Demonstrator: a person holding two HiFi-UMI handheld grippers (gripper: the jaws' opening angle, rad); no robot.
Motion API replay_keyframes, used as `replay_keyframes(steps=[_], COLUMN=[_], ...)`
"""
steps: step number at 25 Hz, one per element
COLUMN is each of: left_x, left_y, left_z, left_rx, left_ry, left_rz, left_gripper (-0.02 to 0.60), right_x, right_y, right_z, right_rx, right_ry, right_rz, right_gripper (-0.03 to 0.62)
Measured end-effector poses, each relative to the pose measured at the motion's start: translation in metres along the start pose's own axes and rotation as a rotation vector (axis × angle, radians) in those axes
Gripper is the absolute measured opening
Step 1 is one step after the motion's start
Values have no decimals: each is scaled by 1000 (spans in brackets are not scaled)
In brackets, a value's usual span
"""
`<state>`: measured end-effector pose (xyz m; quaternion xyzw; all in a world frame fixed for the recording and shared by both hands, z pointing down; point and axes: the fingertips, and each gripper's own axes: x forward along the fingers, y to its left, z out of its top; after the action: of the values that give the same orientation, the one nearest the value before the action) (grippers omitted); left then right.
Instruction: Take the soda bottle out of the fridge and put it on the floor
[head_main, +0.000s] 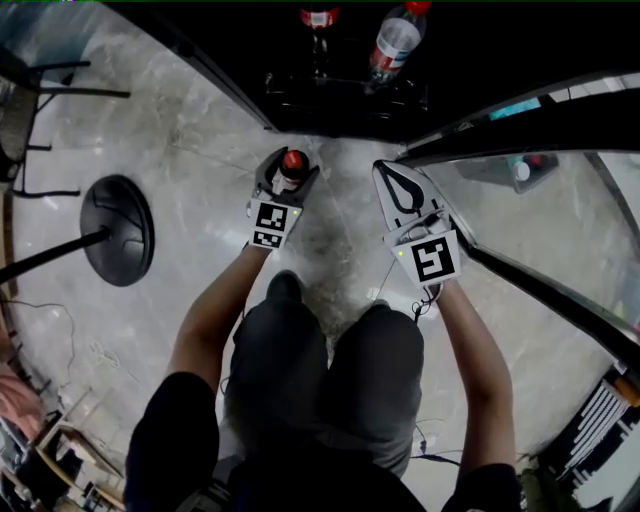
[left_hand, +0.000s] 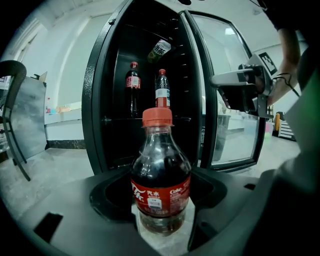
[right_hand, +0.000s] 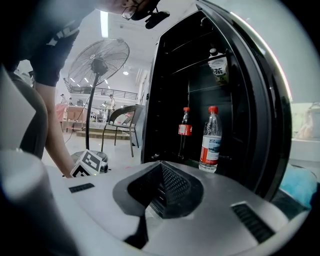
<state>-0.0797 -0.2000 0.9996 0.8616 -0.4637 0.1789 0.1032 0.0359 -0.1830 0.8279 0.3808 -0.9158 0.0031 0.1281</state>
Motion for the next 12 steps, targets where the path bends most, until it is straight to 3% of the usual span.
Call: replay_keyframes(steps=[12], left_x=[30], left_y=[-4], left_z=[-56], left_rx=[1], left_ry=[35], left_rz=[9], left_gripper=[314], right_x=[7], right_y=[7], right_z=[-49], right_rx=[-15], right_ry=[40], right_rz=[15], right_gripper=[18])
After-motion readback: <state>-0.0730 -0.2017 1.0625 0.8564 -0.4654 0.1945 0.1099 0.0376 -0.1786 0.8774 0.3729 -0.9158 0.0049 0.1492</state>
